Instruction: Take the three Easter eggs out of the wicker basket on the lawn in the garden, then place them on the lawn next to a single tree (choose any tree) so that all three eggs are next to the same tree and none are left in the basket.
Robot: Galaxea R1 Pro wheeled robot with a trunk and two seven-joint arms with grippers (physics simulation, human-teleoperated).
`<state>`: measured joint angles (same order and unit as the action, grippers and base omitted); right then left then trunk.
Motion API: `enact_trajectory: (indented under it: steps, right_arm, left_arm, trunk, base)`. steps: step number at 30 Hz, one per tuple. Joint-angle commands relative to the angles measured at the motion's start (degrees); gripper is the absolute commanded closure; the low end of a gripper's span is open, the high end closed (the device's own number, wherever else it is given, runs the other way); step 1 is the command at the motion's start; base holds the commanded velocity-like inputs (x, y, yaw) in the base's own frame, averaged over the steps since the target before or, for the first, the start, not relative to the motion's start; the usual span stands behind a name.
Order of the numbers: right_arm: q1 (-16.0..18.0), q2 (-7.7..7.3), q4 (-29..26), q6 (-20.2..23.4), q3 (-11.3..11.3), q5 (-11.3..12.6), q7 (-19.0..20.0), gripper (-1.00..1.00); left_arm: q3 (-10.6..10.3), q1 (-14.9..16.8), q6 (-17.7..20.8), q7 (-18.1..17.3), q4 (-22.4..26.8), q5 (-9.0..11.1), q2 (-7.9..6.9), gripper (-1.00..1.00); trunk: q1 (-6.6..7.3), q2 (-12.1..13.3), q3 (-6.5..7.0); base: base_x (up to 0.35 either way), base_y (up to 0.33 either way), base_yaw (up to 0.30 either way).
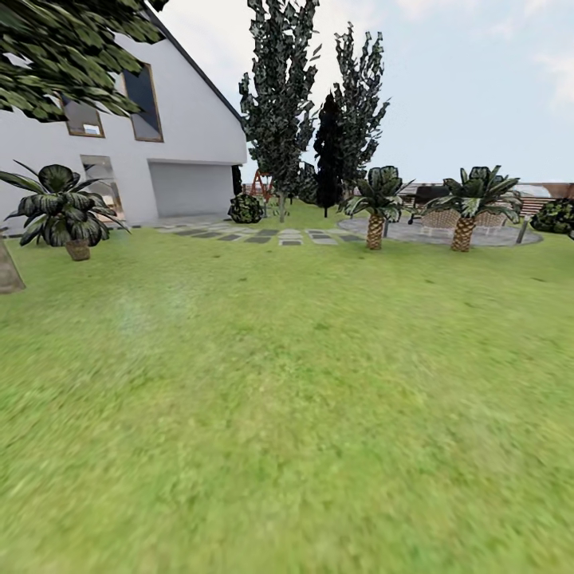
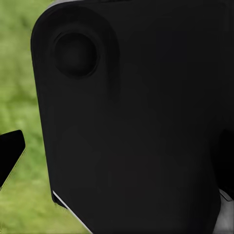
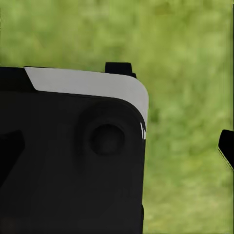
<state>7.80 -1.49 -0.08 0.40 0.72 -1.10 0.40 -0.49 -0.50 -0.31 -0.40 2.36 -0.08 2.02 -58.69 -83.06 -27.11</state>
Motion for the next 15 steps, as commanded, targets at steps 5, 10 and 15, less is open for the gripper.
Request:
enact_trajectory:
  steps: [5,10,15]
  right_arm:
    - [0.0,-0.01,0.0,0.0,0.1,-0.1,0.1,-1.00]
    - [0.0,-0.01,0.0,0.0,0.1,-0.1,0.1,-1.00]
    - [0.0,-0.01,0.0,0.0,0.1,-0.1,0.0,-1.00]
  left_arm:
    - [0.0,0.0,0.0,0.0,0.1,0.0,0.00,-1.00]
    - [0.0,0.0,0.0,0.0,0.1,0.0,0.00,-1.00]
    - [0.0,0.0,0.0,0.0,0.1,0.0,0.00,-1.00]
  trunk:
    - [-0.04,0.0,-0.05]
    - [-0.04,0.0,-0.05]
    - [-0.04,0.0,-0.05]
  base:
    - [0.340,0.000,0.000]
    - [0.340,0.000,0.000]
    - [0.340,0.000,0.000]
